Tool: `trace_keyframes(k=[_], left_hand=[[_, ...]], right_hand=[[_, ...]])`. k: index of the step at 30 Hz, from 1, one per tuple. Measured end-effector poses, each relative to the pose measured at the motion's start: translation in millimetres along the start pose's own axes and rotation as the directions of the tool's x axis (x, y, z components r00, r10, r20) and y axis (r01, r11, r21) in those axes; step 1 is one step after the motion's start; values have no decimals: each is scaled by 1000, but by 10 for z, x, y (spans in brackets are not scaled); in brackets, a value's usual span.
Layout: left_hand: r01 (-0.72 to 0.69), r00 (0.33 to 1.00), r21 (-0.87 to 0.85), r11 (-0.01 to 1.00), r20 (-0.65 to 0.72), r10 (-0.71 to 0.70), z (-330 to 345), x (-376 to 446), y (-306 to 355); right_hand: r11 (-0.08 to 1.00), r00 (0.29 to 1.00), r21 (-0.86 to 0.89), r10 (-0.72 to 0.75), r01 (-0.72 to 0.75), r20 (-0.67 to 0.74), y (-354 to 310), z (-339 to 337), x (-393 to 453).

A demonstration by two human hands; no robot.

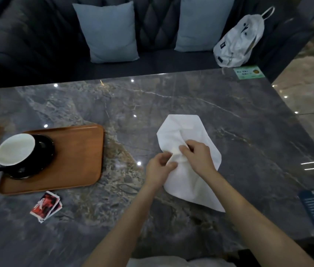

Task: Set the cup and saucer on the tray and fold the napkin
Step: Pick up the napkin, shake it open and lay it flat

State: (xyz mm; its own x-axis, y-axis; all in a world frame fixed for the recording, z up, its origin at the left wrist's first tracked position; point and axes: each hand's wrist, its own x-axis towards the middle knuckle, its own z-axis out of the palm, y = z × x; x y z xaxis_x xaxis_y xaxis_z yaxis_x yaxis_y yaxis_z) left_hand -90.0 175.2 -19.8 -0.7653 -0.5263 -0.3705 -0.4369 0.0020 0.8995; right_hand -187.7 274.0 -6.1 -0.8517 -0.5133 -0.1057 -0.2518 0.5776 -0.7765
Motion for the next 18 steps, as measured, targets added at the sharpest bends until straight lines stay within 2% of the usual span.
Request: trace_keyframes(k=[4,8,10,13,15,18], left_hand=[[-115,993,-5,993,-30,115,-304,2,290],[-135,987,-86,987,-105,125,-619,-62,677],[-156,982,-147,977,-130,137,-788,-109,840],[-158,970,-263,952,-223,100,-1027,-145,972],[-154,950,-387,909,-310,29,-1168,-124,996],[-144,925,-515,845,-373,-70,-1300,-68,1001]], right_hand=[[990,999,134,-41,43,-22,-299,-48,134],[961,1000,277,-8,11,-11,-634,-82,215],[925,997,377,33,-55,64,-802,-101,212],[771,972,597,122,-219,199,-1016,-136,130],[738,979,650,75,-181,188,-1122,-130,37],[791,993,611,-95,36,64,-1217,-53,-151]])
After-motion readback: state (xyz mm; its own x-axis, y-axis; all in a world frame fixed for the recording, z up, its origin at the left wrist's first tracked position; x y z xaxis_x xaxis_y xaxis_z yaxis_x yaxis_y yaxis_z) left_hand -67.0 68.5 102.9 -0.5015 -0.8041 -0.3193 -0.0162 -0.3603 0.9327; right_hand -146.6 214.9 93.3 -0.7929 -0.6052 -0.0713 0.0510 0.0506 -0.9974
